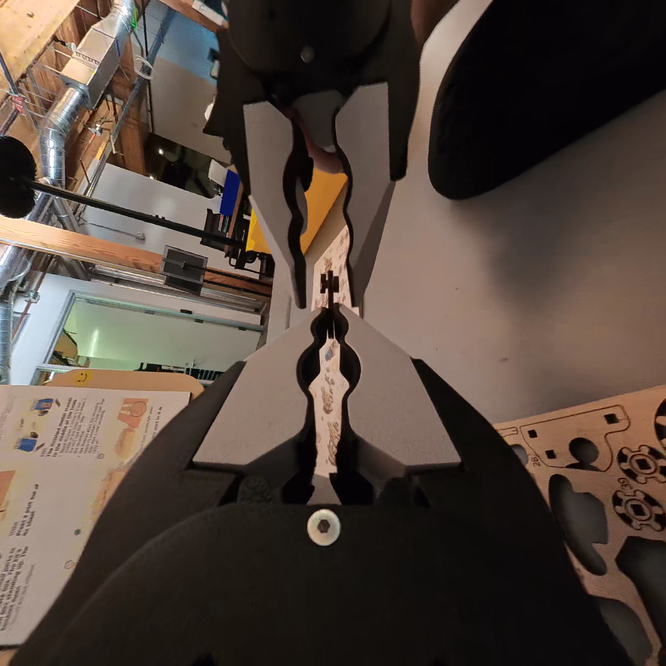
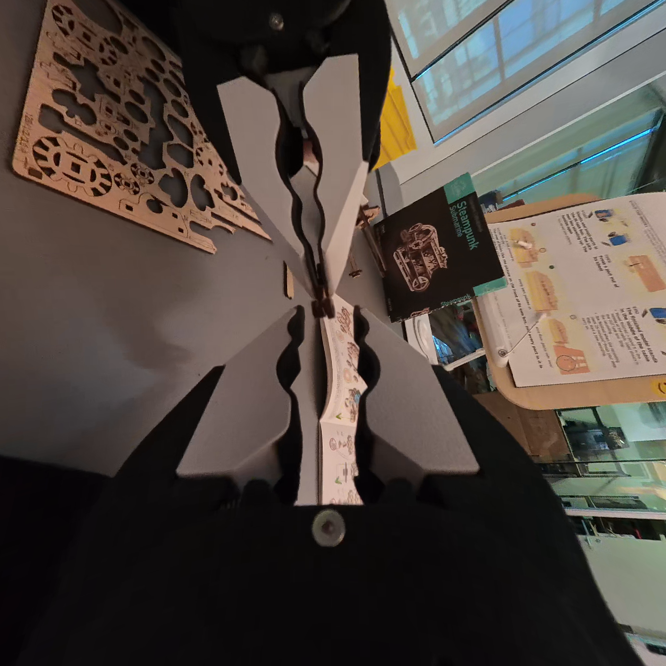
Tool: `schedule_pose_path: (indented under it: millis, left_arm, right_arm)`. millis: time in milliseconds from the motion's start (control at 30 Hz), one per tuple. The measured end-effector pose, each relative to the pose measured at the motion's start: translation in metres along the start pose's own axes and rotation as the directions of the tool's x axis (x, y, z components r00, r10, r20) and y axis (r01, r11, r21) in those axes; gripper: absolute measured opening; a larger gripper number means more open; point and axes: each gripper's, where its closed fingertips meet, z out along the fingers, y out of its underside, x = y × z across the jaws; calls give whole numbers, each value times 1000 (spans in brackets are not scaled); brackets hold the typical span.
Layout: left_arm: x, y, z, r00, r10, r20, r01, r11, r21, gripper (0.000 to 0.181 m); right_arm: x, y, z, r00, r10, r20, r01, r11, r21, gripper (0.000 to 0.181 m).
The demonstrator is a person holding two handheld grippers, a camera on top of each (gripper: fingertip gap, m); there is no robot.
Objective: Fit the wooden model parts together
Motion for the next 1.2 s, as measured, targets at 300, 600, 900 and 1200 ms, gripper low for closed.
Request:
schedule_pose_path:
  millis: [300, 600, 900, 1200]
  left_arm:
    - [-7, -1, -2, 991, -132, -12, 132, 991, 36, 0]
    - [-8, 3, -2, 961, -270, -66, 272, 962, 29, 3]
    - [3, 9, 2, 918, -363, -159, 365, 931, -20, 0]
    - [22, 6, 3, 866, -415, -281, 411, 909, -73, 1]
  right_arm:
    - [4, -5, 3, 979, 198, 41, -199, 980, 16, 10]
    - [0, -1, 7, 851, 490, 188, -496, 868, -17, 8]
    - [-7, 5, 11, 874, 452, 176, -457, 889, -15, 10]
    - [-26, 10, 14, 946, 264, 188, -250, 964, -94, 8]
